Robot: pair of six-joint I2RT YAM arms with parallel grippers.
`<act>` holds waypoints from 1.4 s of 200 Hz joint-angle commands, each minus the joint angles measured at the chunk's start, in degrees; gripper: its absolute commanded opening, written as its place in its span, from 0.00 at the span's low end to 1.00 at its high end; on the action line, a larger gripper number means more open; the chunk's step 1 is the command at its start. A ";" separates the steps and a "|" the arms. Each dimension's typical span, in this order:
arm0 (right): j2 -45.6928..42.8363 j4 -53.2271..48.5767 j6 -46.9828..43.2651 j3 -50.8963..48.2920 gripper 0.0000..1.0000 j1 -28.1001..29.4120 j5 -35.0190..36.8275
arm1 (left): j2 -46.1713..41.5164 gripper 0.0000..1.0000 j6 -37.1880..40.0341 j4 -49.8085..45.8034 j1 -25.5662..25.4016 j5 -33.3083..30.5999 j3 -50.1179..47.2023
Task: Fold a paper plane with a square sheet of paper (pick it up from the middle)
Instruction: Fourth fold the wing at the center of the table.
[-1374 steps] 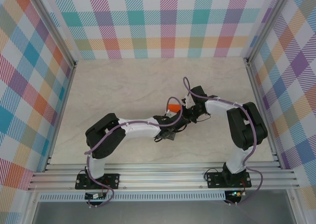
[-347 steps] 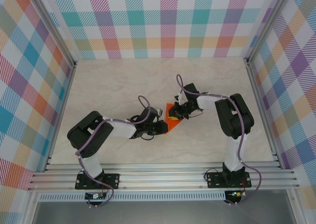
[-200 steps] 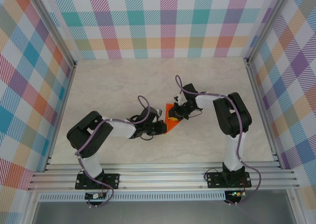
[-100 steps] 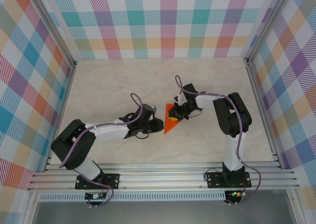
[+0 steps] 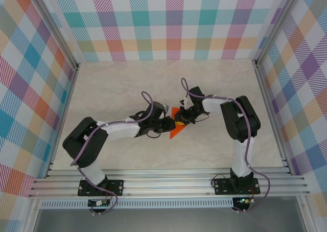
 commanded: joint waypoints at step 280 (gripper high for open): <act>3.91 -3.94 -1.44 -1.03 0.13 0.32 7.72 | 5.09 0.18 2.21 -5.69 0.51 15.08 -10.68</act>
